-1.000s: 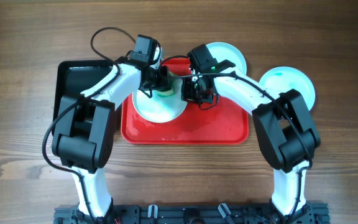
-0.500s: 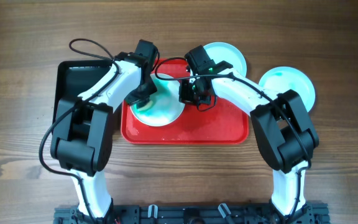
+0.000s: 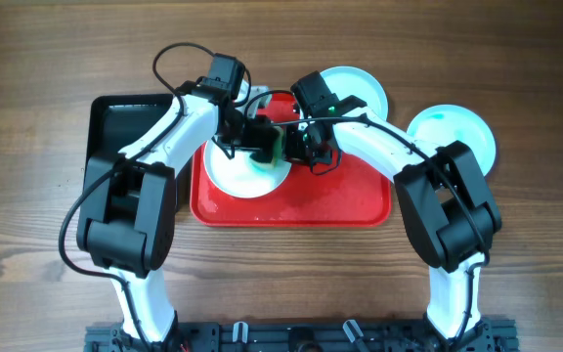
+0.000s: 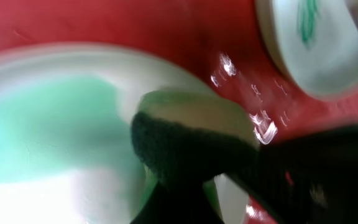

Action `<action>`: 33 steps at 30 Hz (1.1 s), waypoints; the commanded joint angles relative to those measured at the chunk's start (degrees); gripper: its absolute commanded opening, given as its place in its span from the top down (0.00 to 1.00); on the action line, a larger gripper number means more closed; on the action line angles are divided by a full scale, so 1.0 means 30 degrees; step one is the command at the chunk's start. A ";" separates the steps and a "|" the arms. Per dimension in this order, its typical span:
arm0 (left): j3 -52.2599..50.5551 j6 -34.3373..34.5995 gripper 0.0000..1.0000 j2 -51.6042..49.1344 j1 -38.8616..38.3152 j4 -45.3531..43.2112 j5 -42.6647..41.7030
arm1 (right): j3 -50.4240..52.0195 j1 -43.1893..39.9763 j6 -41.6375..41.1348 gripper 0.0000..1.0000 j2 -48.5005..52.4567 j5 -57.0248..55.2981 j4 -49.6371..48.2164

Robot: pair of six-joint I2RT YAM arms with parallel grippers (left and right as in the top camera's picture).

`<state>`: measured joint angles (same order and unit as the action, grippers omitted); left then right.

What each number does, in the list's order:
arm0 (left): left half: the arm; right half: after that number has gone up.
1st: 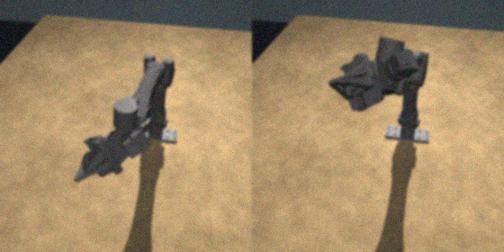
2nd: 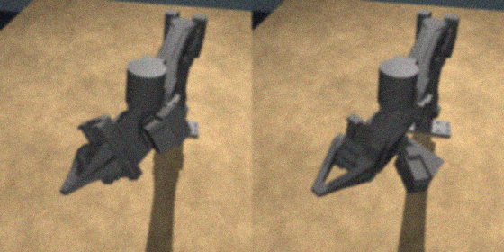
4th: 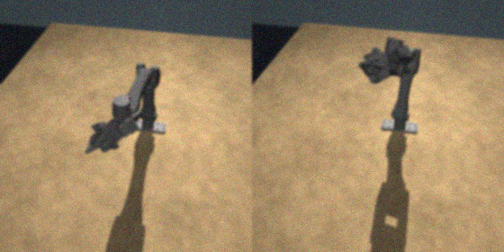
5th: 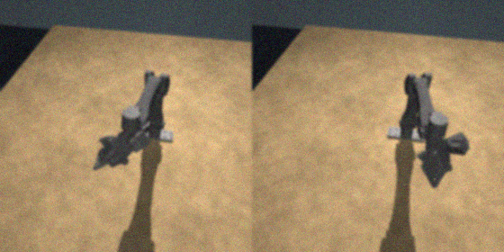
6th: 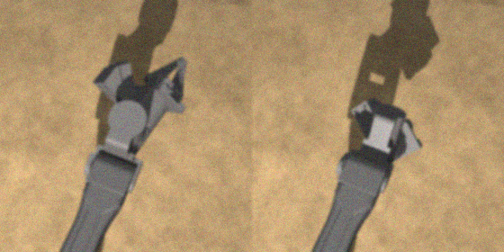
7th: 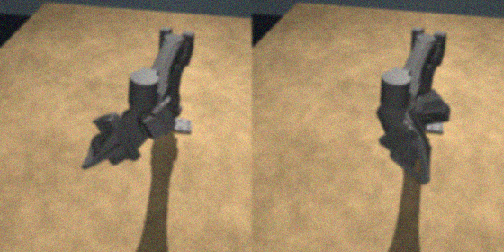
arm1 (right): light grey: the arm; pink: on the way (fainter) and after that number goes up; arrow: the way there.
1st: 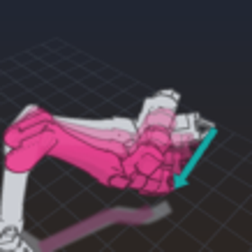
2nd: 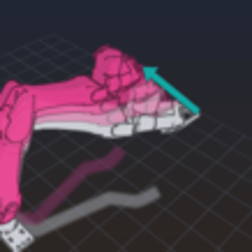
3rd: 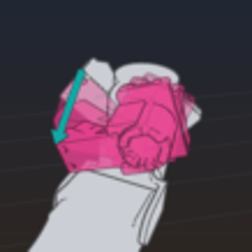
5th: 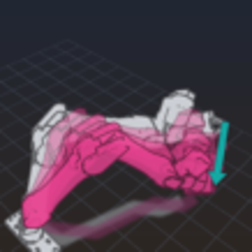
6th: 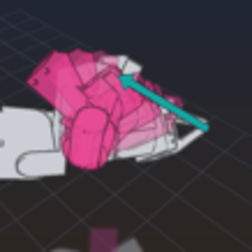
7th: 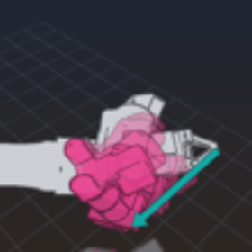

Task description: Clean dirty plates on tray and stack at the side

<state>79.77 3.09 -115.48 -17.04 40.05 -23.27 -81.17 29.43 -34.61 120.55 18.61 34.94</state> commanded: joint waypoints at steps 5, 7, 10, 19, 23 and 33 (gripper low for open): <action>0.0503 0.6710 0.96 0.0401 0.0299 0.0117 1.1570 | -0.0066 -0.0117 0.0051 0.96 0.0372 -0.0095 0.0022; 0.1494 0.6717 0.96 0.0714 0.0736 0.2069 1.1387 | -0.0066 -0.0124 0.0044 0.96 0.0372 -0.0087 0.0022; 0.3759 0.6688 0.96 0.1428 0.1690 0.5858 1.0557 | -0.0073 -0.0124 0.0430 0.96 0.0364 0.0350 -0.0044; 0.5559 0.6550 0.96 0.3672 0.5530 0.8597 0.8546 | -0.0109 0.0153 0.2521 0.96 -0.2892 -0.2659 0.2047; 0.5501 0.6550 0.96 0.3563 0.6615 0.8663 0.8546 | -0.0109 0.1311 0.2550 0.96 -0.5727 -0.9530 0.3504; 0.4561 0.6564 0.96 0.3563 0.6827 0.8517 0.8539 | 0.0022 0.7402 0.3038 0.96 -0.7111 -2.6498 0.5085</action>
<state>94.78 21.82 -104.68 3.40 65.78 3.09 -81.03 47.51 -27.11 99.29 -40.95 49.60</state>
